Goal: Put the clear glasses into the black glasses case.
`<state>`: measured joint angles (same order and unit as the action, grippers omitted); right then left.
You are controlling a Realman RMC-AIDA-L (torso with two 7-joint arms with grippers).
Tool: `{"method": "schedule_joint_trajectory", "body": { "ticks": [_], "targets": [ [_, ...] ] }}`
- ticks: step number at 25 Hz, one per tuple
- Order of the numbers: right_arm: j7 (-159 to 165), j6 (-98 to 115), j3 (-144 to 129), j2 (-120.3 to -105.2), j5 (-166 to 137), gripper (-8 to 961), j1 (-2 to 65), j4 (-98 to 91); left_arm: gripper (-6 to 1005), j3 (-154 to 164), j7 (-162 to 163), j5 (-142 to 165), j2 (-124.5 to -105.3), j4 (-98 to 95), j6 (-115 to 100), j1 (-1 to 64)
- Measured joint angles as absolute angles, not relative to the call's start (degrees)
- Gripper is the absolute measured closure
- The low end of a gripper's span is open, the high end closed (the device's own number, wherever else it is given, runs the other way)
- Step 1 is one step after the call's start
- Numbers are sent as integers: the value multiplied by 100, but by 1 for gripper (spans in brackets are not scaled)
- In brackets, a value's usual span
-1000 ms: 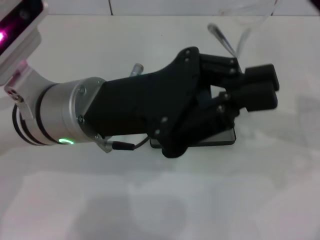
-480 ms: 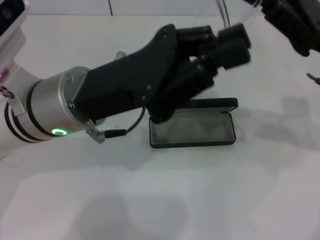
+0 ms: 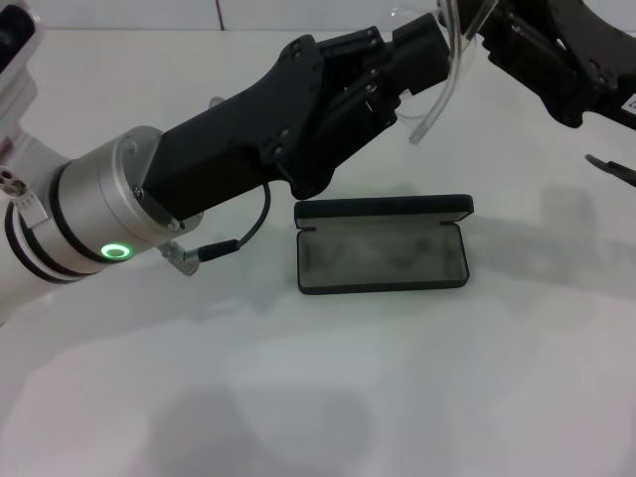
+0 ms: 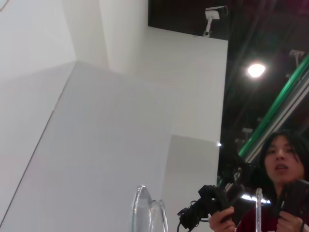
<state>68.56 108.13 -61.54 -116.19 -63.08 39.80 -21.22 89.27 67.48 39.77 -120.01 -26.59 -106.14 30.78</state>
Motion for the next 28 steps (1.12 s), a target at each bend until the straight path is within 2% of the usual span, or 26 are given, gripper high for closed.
{"method": "schedule_joint_trajectory", "body": {
  "ticks": [15,28],
  "targets": [
    [6848,10771,-6105,-11573,-5568,858,3698,-2144,875,9038,6502,4495,-11998,-2834,-10888,3129],
    [6902,9894,-6971,-11617,-5558,858,3864,-2145,875,9254,6330,4292,-12001,-3238,-10442,3116]
  ]
}}
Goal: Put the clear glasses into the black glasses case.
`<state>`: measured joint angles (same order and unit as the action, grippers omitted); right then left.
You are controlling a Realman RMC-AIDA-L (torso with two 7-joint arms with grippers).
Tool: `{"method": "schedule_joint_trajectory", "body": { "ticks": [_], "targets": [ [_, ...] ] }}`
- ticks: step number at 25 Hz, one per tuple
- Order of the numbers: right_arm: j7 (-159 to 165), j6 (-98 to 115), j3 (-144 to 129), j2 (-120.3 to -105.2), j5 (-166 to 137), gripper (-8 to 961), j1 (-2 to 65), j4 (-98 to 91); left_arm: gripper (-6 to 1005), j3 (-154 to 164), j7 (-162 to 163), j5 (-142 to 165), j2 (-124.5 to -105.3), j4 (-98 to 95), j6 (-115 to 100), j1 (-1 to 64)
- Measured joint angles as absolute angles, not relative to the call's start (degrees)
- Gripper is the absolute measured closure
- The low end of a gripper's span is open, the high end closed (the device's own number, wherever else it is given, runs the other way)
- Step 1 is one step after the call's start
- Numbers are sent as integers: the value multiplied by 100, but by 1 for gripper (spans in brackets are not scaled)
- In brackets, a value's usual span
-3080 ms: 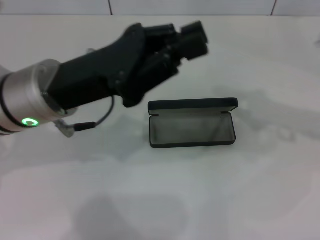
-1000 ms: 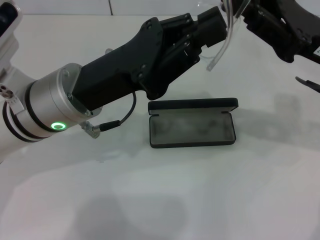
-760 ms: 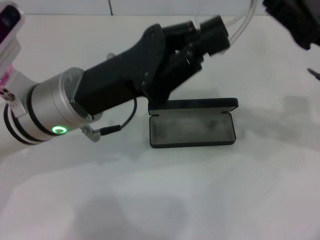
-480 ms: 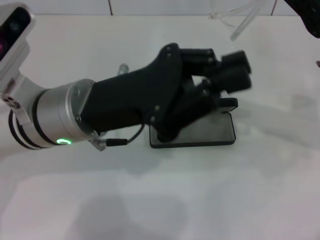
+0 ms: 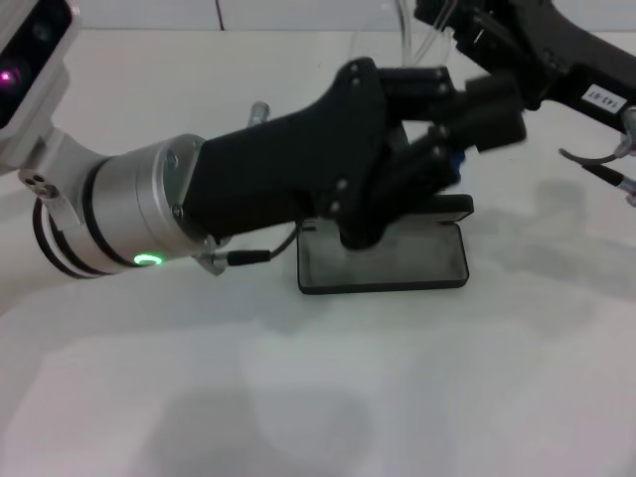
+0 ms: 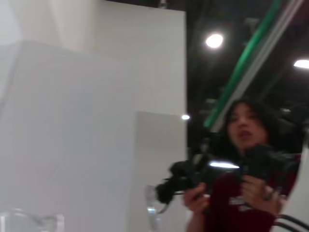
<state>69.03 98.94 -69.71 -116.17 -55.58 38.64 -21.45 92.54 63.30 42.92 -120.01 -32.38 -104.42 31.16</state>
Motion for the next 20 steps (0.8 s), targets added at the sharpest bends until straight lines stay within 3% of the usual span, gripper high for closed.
{"method": "schedule_joint_trajectory", "body": {
  "ticks": [20],
  "targets": [
    [6877,9491,-7448,-11619,-5589,857,4074,-2308,876,9124,6414,3790,-11989,-2796,-9834,3085]
  ]
}}
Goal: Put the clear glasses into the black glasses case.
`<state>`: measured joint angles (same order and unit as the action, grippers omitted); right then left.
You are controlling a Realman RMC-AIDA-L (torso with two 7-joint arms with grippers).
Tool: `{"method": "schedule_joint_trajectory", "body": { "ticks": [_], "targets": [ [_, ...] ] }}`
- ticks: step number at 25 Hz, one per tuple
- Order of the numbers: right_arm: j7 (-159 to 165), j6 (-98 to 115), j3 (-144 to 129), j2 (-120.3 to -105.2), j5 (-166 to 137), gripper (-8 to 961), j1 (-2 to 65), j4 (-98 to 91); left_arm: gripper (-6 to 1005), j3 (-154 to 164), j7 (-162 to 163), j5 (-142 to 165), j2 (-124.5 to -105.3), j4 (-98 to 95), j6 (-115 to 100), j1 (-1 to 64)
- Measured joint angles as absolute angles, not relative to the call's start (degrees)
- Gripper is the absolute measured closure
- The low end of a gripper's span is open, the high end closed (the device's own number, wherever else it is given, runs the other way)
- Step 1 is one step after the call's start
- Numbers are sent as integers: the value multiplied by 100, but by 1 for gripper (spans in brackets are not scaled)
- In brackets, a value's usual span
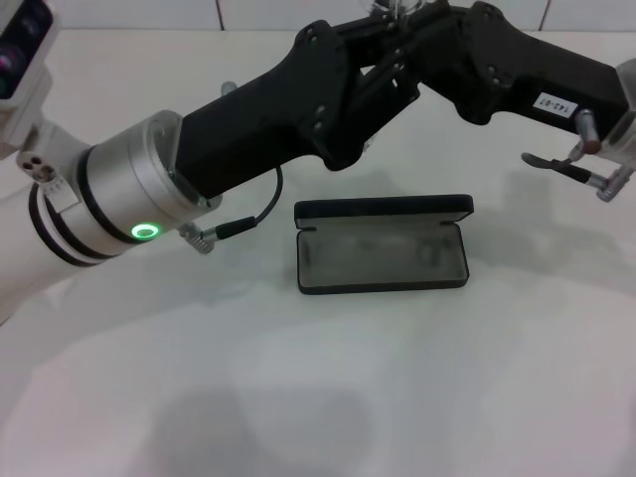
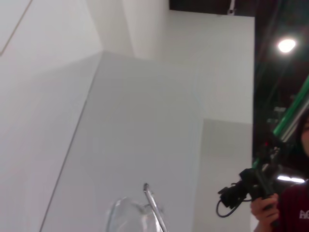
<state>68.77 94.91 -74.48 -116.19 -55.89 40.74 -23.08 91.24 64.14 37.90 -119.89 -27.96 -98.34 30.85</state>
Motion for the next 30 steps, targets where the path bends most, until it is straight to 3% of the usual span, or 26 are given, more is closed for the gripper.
{"method": "schedule_joint_trajectory", "body": {
  "ticks": [15,19,22,27,30],
  "targets": [
    [6792,9338,-7466,-11610,-5565,858,4006,-2397,875,9102,6478,3779,-11970,-2820,-9929,3041],
    [6784,9229,-7441,-11556,-5581,858,3801,-2632,875,8974,6478,3833,-11880,-2807,-10362,2982],
    [6900,9099,-7443,-11434,-5998,858,3487,-3384,873,8957,6515,3861,-11656,-2789,-10476,2790],
    [8368,9139,-7436,-11081,-7364,858,2744,-5820,871,8640,6827,4108,-10995,-2558,-10494,2194],
    [9832,9261,-7286,-11043,-8694,858,2215,-7984,869,8174,7039,4499,-10634,-2255,-10494,1854]
  ]
}}
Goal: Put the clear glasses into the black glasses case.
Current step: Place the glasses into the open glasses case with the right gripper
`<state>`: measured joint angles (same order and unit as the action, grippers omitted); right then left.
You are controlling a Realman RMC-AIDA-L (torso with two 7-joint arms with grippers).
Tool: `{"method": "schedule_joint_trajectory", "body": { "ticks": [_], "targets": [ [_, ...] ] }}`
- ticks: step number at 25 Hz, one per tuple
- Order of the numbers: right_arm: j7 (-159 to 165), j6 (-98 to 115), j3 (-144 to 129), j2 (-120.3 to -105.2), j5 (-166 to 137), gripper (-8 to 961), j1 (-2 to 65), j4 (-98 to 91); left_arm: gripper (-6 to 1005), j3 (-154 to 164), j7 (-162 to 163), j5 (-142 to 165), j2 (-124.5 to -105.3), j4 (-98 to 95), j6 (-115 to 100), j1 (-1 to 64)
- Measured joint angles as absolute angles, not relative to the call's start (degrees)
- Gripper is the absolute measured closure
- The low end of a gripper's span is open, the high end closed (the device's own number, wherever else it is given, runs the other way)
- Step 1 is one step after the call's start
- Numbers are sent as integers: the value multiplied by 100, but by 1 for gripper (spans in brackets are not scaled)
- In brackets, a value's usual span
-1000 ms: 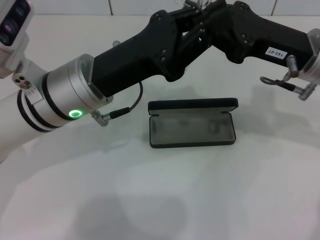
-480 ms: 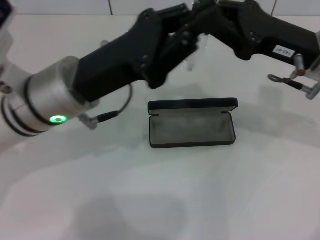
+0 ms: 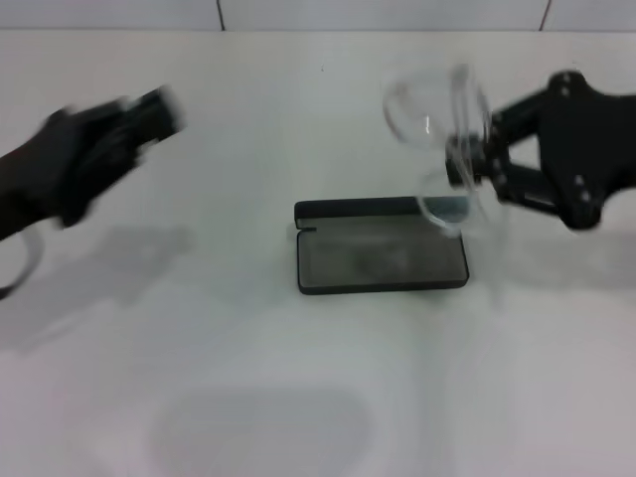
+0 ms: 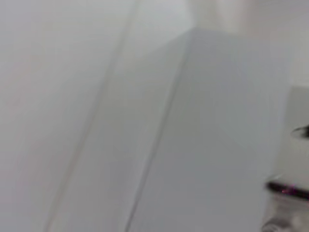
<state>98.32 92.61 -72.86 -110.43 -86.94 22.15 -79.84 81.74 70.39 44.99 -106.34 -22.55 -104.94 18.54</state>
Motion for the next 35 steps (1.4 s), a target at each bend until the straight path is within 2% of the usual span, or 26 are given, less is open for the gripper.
{"method": "schedule_joint_trajectory", "body": {
  "ticks": [1,4,5,8,12,20,35],
  "targets": [
    [10112,9324,-7237,-11076,-9026,858,2155,-8352,868,8041,7059,4626,-10576,-2212,-10494,1743],
    [11415,9947,-7006,-11322,-10426,858,2078,-9919,867,7617,7124,4955,-10469,-2222,-10468,1367],
    [11723,10199,-6976,-11428,-10777,857,2116,-10311,866,7454,7155,5084,-10459,-2241,-10451,1264],
    [12282,10611,-7287,-11579,-11593,857,2252,-10907,865,6950,7202,5418,-10508,-2270,-10426,1052],
    [12575,10287,-8458,-11590,-12588,857,2528,-10823,862,6697,7205,5655,-10605,-2396,-10352,882],
    [13164,8897,-10927,-11616,-14740,857,2945,-10574,858,6614,7216,5783,-10730,-2426,-10222,985],
    [14037,7039,-12554,-11619,-16424,858,2946,-10016,858,6462,7231,5801,-10829,-2336,-10202,1050]
  ]
}}
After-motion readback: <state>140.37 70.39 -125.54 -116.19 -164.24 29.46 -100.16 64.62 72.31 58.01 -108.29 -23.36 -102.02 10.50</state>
